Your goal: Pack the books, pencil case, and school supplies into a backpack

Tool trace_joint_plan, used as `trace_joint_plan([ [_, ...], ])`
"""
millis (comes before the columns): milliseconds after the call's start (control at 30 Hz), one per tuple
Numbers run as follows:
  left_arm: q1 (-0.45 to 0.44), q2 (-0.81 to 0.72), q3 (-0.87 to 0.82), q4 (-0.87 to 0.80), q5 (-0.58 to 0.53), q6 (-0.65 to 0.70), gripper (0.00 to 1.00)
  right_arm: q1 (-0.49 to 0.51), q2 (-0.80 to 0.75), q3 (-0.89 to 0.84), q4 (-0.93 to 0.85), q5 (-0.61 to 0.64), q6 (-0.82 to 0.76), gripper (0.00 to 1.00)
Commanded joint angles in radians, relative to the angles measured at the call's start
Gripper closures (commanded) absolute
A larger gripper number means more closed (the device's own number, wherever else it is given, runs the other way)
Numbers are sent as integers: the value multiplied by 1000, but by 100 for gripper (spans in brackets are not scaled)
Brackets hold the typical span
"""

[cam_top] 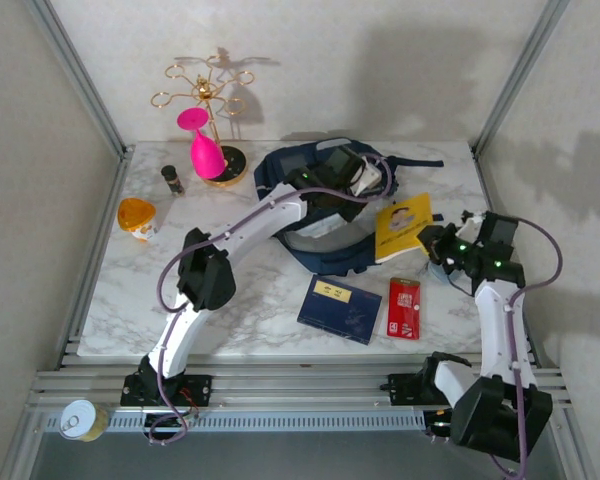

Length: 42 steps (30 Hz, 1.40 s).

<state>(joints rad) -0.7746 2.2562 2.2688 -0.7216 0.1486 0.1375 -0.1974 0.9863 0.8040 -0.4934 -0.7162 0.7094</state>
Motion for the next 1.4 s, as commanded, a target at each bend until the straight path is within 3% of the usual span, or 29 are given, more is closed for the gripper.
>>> trace_joint_plan([
  [0, 31, -132, 70, 73, -71, -21, 100, 120, -48, -52, 147, -104, 107, 100],
  [167, 31, -172, 72, 124, -101, -26, 100, 304, -20, -133, 471, -131, 239, 100],
  [300, 31, -200, 71, 165, -110, -33, 100, 377, 130, -157, 654, -97, 250, 100],
  [433, 31, -221, 55, 193, -96, -40, 100, 428, 278, -168, 918, 79, 321, 100],
  [633, 29, -216, 50, 176, -93, -65, 100, 494, 616, -46, 1196, 240, 330, 100],
  [667, 29, -214, 51, 173, -107, -71, 100, 514, 659, -12, 1196, 282, 299, 100],
  [800, 31, -219, 45, 163, -154, -88, 100, 530, 827, 181, 1052, 347, 225, 73],
  [900, 41, -219, 42, 156, -184, -111, 100, 545, 817, 222, 908, 413, 177, 52],
  [1000, 52, -222, 22, 165, -158, -120, 100, 567, 733, 144, 812, 499, 169, 42],
  [1133, 55, -228, 3, 183, -138, -132, 100, 633, 654, 32, 790, 549, 159, 46],
  [1367, 55, -231, -32, 186, -122, -156, 100, 676, 707, 49, 773, 571, 131, 64],
])
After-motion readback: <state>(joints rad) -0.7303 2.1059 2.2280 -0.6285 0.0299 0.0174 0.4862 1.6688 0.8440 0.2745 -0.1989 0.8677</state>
